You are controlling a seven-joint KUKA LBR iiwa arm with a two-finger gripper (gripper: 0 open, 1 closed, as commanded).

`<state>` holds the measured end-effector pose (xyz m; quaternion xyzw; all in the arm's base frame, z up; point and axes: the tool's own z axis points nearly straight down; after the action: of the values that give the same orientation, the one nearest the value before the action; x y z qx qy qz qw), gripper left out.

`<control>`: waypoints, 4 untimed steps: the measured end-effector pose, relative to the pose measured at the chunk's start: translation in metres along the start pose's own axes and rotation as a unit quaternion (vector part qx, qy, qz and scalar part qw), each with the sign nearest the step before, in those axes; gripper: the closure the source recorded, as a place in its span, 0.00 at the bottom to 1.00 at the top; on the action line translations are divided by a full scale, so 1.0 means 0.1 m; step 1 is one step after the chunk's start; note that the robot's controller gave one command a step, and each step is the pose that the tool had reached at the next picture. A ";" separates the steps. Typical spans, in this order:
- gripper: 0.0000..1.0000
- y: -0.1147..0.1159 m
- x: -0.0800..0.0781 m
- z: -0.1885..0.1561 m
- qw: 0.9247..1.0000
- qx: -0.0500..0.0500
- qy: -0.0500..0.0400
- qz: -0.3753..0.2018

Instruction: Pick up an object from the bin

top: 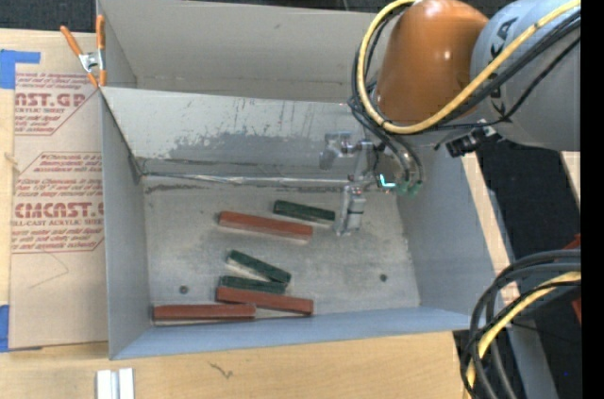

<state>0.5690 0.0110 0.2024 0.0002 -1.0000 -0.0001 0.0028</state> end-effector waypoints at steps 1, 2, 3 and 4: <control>0.00 0.00 -0.02 -0.04 1.000 0.000 -0.004 0.000; 0.00 0.06 -0.14 0.61 1.000 -0.001 -0.007 0.008; 0.00 0.09 -0.16 1.11 1.000 0.000 -0.001 -0.005; 0.00 0.22 -0.19 0.85 0.998 -0.001 -0.003 0.063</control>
Offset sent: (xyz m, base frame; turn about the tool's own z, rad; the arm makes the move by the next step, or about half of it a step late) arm 0.0222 0.0113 -0.1324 0.0323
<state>0.5878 0.0327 0.1170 -0.0628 -0.9980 -0.0007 -0.0006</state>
